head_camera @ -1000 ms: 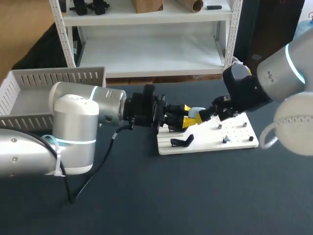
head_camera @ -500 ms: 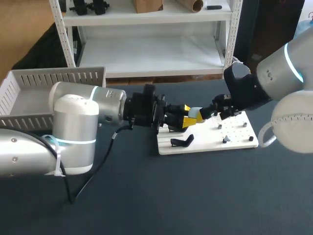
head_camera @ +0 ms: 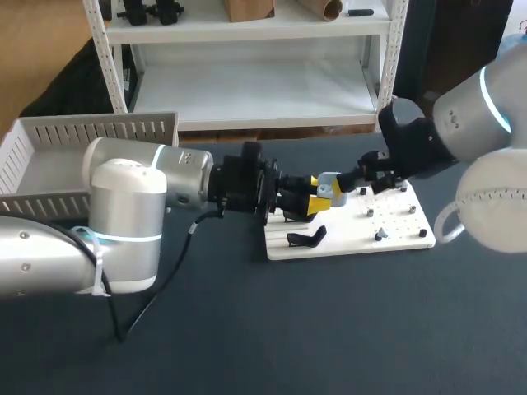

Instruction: Pick up each earbud case from the left stands, insert the matching earbuds, close the lid, and place the case in the box.

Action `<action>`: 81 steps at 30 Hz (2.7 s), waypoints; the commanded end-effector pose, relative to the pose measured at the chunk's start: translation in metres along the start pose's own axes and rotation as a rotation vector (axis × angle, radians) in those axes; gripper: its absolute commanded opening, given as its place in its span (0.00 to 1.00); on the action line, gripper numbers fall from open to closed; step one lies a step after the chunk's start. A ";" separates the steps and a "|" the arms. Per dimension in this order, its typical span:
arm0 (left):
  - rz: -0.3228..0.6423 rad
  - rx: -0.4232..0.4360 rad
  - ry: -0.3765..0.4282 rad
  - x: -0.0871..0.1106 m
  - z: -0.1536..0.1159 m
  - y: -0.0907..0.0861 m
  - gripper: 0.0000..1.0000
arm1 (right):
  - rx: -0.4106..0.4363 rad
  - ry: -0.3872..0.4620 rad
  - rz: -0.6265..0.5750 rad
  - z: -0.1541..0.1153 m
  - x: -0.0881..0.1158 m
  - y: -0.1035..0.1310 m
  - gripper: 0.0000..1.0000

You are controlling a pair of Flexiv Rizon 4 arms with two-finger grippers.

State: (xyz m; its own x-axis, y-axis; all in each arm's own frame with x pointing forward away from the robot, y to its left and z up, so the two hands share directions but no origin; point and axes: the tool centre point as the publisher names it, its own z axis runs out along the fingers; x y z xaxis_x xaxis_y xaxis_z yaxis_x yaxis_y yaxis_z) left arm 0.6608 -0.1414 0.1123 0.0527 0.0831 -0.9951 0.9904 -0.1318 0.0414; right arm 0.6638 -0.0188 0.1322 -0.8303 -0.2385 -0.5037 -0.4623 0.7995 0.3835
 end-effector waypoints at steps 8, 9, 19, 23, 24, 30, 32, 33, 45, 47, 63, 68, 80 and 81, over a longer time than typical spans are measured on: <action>0.032 -0.013 0.001 0.000 -0.003 0.000 0.00 | 0.025 -0.086 -0.015 -0.041 -0.022 -0.002 1.00; 0.046 -0.020 -0.001 -0.001 -0.005 0.000 0.00 | 0.037 -0.099 -0.019 -0.047 -0.025 -0.004 1.00; 0.102 -0.022 -0.007 -0.004 -0.011 -0.007 0.00 | 0.153 -0.128 -0.098 -0.070 -0.036 -0.043 1.00; 0.100 -0.020 -0.007 -0.003 -0.012 -0.008 0.00 | 0.271 -0.089 -0.167 -0.066 -0.034 -0.069 1.00; 0.100 -0.020 -0.007 -0.003 -0.012 -0.008 0.00 | 0.293 -0.077 -0.186 -0.065 -0.032 -0.073 1.00; 0.100 -0.020 -0.007 -0.003 -0.012 -0.008 0.00 | 0.476 0.039 -0.298 -0.052 -0.029 -0.119 1.00; 0.100 -0.020 -0.007 -0.003 -0.012 -0.008 0.00 | 0.503 0.070 -0.306 -0.047 -0.029 -0.129 1.00; 0.100 -0.020 -0.007 -0.003 -0.012 -0.008 0.00 | 0.500 0.084 -0.297 -0.044 -0.029 -0.133 1.00; 0.100 -0.020 -0.007 -0.003 -0.012 -0.008 0.00 | 0.490 0.234 -0.248 0.000 -0.032 -0.151 0.93; 0.100 -0.020 -0.007 -0.003 -0.012 -0.008 0.00 | 0.497 0.256 -0.240 0.007 -0.031 -0.155 0.90; 0.100 -0.020 -0.007 -0.003 -0.012 -0.008 0.00 | 0.546 0.331 -0.193 0.031 -0.020 -0.176 0.49; 0.100 -0.020 -0.007 -0.003 -0.012 -0.008 0.00 | 0.556 0.340 -0.187 0.034 -0.016 -0.179 0.49; 0.100 -0.020 -0.007 -0.003 -0.012 -0.008 0.00 | 0.589 0.347 -0.172 0.042 -0.014 -0.188 0.46; 0.100 -0.020 -0.007 -0.003 -0.012 -0.008 0.00 | 0.593 0.344 -0.172 0.043 -0.014 -0.188 0.45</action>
State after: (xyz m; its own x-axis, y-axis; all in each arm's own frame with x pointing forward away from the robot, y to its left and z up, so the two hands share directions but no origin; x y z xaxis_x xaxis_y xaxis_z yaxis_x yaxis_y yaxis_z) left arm 0.6556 -0.1290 0.1171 0.1489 0.0652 -0.9867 0.9823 -0.1241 0.1401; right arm 0.7733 -0.1444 0.0374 -0.8566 -0.4732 -0.2056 -0.4343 0.8765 -0.2075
